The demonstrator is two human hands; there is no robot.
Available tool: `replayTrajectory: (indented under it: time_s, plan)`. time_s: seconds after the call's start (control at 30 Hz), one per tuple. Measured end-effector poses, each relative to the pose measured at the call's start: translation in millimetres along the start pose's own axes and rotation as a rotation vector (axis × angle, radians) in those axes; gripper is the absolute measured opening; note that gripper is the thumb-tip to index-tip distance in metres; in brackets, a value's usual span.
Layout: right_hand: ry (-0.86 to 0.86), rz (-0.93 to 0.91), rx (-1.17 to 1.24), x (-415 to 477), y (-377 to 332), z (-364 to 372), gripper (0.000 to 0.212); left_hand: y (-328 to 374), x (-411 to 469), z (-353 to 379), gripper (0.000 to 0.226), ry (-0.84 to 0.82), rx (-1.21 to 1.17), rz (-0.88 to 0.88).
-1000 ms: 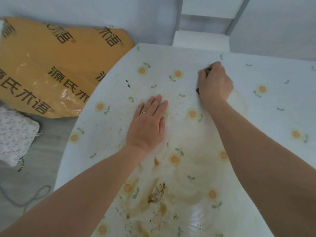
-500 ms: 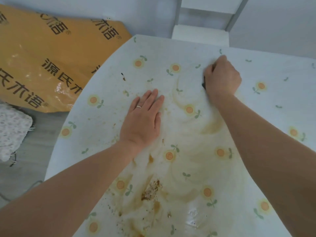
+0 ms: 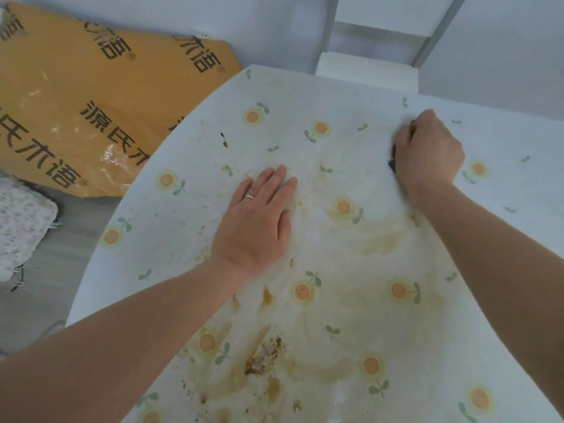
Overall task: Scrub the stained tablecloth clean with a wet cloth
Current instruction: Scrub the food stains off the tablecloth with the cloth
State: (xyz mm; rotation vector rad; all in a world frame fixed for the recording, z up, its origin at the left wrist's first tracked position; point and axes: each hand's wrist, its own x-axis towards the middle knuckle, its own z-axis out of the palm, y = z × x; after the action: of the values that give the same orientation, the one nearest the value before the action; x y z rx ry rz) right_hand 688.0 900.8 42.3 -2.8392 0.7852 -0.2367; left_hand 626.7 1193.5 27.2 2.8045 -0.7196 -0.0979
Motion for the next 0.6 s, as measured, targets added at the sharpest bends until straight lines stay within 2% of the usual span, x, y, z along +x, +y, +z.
replayTrajectory:
  time_s: [0.1,0.2,0.33,0.4,0.47,0.53,0.6]
  plan:
    - [0.016,0.079,-0.023,51,-34,16,0.028,0,0,1,0.057,-0.002,-0.008,-0.013]
    - [-0.018,0.011,0.042,65,-77,28,0.028,1,0,2,0.056,0.005,-0.014,-0.014]
    - [-0.068,-0.259,0.128,17,-100,31,0.024,1,0,1,0.057,-0.002,-0.002,-0.008]
    - [-0.110,-0.444,0.165,-20,-84,25,0.026,2,0,0,0.057,-0.004,0.002,-0.007]
    - [-0.124,-0.540,0.163,-40,-57,15,0.028,1,1,0,0.058,0.002,-0.004,-0.010]
    - [-0.102,-0.452,0.115,-26,-32,10,0.030,0,1,1,0.057,0.004,-0.017,-0.004]
    - [-0.041,-0.247,0.061,5,-19,9,0.032,-1,1,2,0.057,0.006,-0.022,-0.001]
